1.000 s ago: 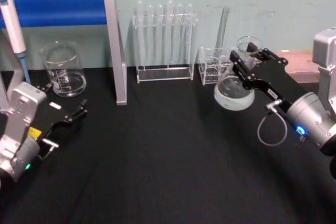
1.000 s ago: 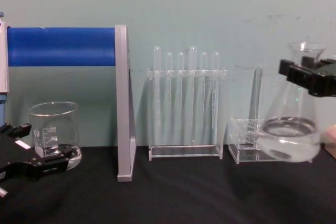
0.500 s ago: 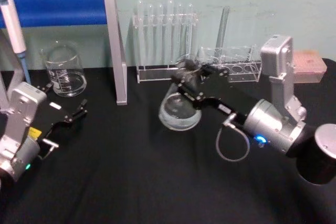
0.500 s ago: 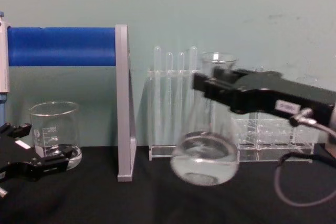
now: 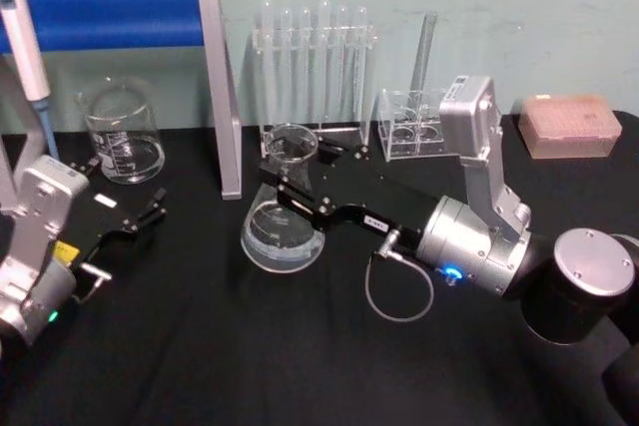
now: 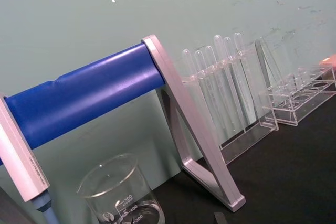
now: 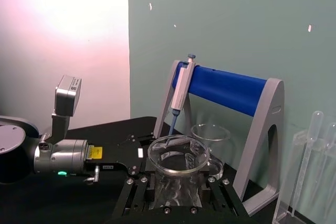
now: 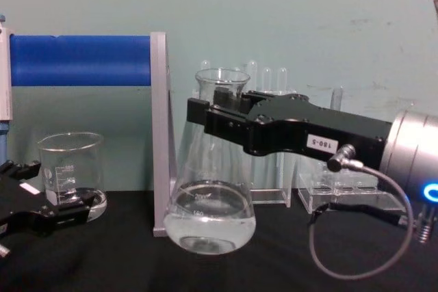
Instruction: Grasp the erlenmeyer flask with one hand, shake it three times, then place it back.
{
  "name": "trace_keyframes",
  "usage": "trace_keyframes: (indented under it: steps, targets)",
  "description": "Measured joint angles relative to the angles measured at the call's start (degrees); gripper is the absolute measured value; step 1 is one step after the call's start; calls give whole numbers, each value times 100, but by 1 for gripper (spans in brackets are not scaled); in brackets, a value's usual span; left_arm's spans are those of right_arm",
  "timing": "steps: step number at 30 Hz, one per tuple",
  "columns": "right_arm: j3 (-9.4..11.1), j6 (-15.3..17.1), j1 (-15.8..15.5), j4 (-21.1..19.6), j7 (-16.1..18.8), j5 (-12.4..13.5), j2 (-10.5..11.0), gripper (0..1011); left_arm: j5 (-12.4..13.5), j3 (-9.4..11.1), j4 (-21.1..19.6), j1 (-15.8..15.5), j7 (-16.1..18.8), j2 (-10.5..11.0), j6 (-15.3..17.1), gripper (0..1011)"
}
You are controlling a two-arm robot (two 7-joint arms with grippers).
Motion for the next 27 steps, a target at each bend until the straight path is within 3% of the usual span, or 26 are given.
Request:
trace_keyframes:
  steps: [5,10,18,27]
  targets:
    - [32,-89,-40,-13,-248,14,9,450,0,0,0,0,0,0,0,1001]
    - [255,-199,-206,-99,-717,-90,7,449,0,0,0,0,0,0,0,1001]
    - [947,-221,-739,-448,-1951,-518,-36,449,0,0,0,0,0,0,0,1001]
    - [1481,38,-1162,-742,-2736,-838,-94,449,0,0,0,0,0,0,0,1001]
